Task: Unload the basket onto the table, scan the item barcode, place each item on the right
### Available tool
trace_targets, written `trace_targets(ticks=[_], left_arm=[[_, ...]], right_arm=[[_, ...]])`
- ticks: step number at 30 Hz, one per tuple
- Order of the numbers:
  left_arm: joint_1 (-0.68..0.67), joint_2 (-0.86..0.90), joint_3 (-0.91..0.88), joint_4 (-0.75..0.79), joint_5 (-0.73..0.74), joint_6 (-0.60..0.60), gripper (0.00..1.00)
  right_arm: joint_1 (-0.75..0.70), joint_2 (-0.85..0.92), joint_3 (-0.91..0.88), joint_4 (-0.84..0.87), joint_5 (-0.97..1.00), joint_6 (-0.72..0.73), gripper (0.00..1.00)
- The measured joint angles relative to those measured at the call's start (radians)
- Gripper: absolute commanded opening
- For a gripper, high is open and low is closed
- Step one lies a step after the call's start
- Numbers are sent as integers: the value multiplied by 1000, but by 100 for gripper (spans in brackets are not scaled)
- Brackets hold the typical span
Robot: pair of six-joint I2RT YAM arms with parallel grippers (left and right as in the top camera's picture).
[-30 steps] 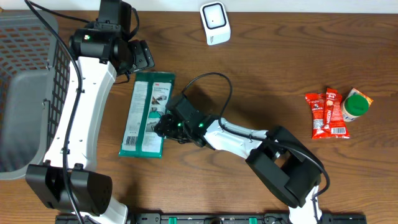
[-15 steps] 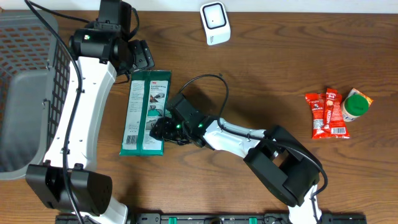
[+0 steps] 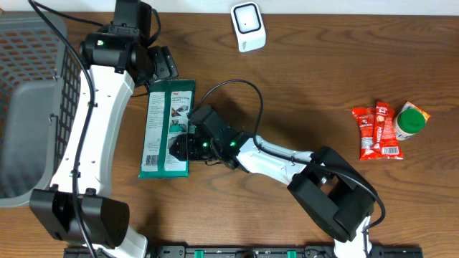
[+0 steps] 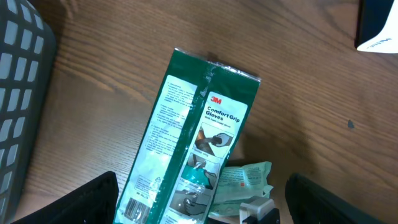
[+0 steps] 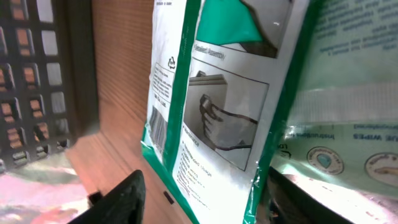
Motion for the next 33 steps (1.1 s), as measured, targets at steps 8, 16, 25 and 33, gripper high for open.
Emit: trace_targets(ticks=[8,16,25,33], left_arm=[[0,0,0,0,0,0,86],[0,0,0,0,0,0,86],[0,0,0,0,0,0,86],[0,0,0,0,0,0,86]], right_arm=[[-61,0,0,8,-49,-245,60],[-229,-68,4,-106,-146,-357,65],[-271,-72,10,-204,-77,-499,66],[-259,10,10,-192,-62,-533,58]])
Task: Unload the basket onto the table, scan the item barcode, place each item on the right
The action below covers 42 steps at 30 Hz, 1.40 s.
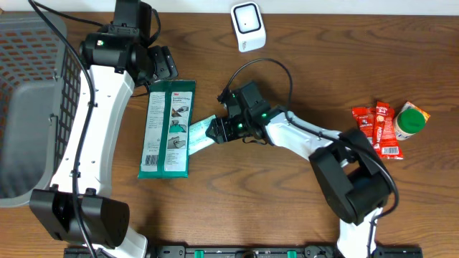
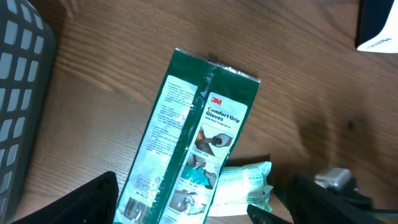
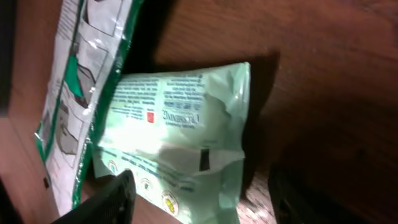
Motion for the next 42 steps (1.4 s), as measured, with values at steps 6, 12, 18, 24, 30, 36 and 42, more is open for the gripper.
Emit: trace_targets(ticks=[6,12,18,24,30,36,42], left_arm=[[0,0,0,0,0,0,86],[0,0,0,0,0,0,86],[0,0,0,0,0,0,86],[0,0,0,0,0,0,86],[0,0,0,0,0,0,86],[0,0,0,0,0,0,86],[0,0,0,0,0,0,86]], right_arm=[[21,3,0,-3,7,-9,45],[27,3,0,-34,55,-14,29],[26,3,9,-68,111,-23,11],[-8,-11,13,-109,126,-34,12],[-97,-72,12,-230,194,-103,18],[-146,-153,12,-343,325,-171,34],[-163,-185,11,-404,378,-192,49]])
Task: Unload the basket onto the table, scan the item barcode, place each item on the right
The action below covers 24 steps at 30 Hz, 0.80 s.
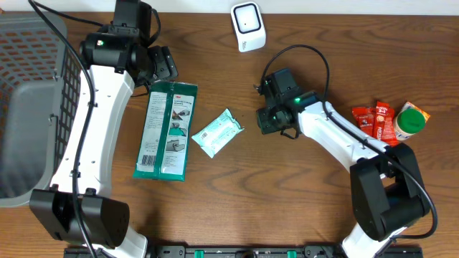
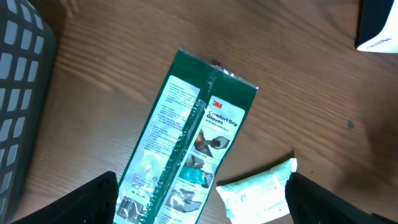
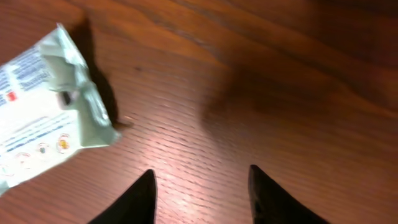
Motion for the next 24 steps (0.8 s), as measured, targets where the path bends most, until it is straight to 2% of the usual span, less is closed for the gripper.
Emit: trace_targets(ticks=[8,13,18,24], left_arm=[[0,0,0,0,0,0,86],[0,0,0,0,0,0,86],[0,0,0,0,0,0,86],[0,0,0,0,0,0,86]], right_arm=[[-3,0,0,-11,-8,0,51],[-3,0,0,16,-145,7,52],[10,0,0,49,-240,80,54],[95,0,0,97,-217,178,54]])
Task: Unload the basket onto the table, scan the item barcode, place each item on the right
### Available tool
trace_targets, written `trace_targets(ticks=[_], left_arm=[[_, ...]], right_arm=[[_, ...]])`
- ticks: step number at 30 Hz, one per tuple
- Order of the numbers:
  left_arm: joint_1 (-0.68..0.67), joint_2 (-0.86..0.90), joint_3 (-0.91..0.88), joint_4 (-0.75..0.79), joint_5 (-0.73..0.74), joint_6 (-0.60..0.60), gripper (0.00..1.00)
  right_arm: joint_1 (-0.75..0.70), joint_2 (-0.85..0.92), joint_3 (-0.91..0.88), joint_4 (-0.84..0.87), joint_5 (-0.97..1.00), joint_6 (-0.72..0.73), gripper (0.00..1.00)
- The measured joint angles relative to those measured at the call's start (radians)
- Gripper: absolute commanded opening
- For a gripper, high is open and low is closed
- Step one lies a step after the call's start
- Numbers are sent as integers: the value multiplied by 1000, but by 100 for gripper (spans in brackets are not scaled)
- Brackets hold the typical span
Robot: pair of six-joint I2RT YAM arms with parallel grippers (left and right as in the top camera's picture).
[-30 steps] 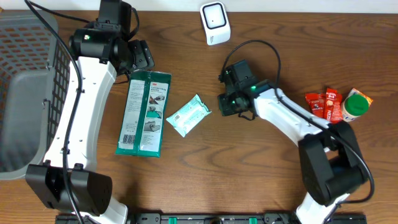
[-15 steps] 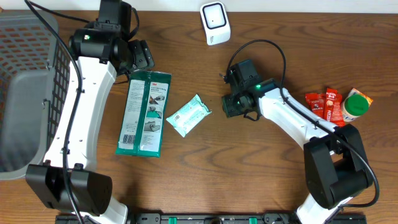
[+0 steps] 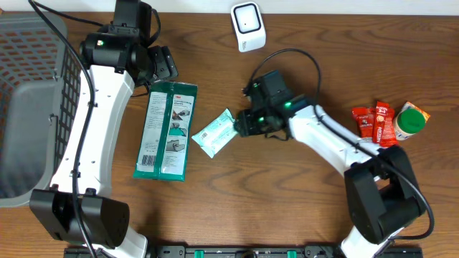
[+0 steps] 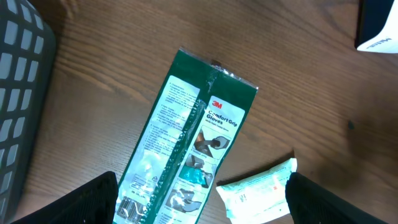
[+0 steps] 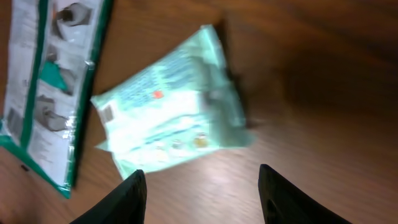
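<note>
A pale green wipes pack [image 3: 217, 133] lies flat on the wooden table, printed side up, and shows in my right wrist view [image 5: 171, 121] and my left wrist view [image 4: 258, 194]. My right gripper [image 3: 242, 123] hovers just right of the pack, open [image 5: 205, 199], with nothing between its fingers. The white barcode scanner [image 3: 248, 26] stands at the table's back edge. My left gripper [image 3: 161, 68] hangs open [image 4: 205, 205] above the far end of a green 3M gloves package [image 3: 166, 130].
The gloves package [image 4: 186, 149] lies left of the wipes pack, slightly apart from it. A grey mesh basket [image 3: 29, 93] fills the left edge. Red sachets [image 3: 376, 132] and a green-lidded jar [image 3: 410, 122] sit at the right.
My right gripper has moved left, from over bare table to right beside the wipes pack, which now fills its wrist view. The pack, gloves package and left arm have not moved.
My right gripper was first down at the gloves package, where the wipes pack lay against it. Then it was at the wipes pack beside the package's right edge. Later the pack lay apart from the package with the gripper open further right; now the gripper is beside it.
</note>
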Motion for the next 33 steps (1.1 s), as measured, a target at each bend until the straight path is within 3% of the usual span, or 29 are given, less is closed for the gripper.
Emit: trace_targets(ticks=[13,19,25,33], left_arm=[[0,0,0,0,0,0,86],[0,0,0,0,0,0,86],[0,0,0,0,0,0,86],[0,0,0,0,0,0,86]], right_arm=[[297,6,0,259,230,159,57],[365,99,0,366,330,207,58],[344,142,2,278,360,219,59],[246,119,19,11,361,194,60]])
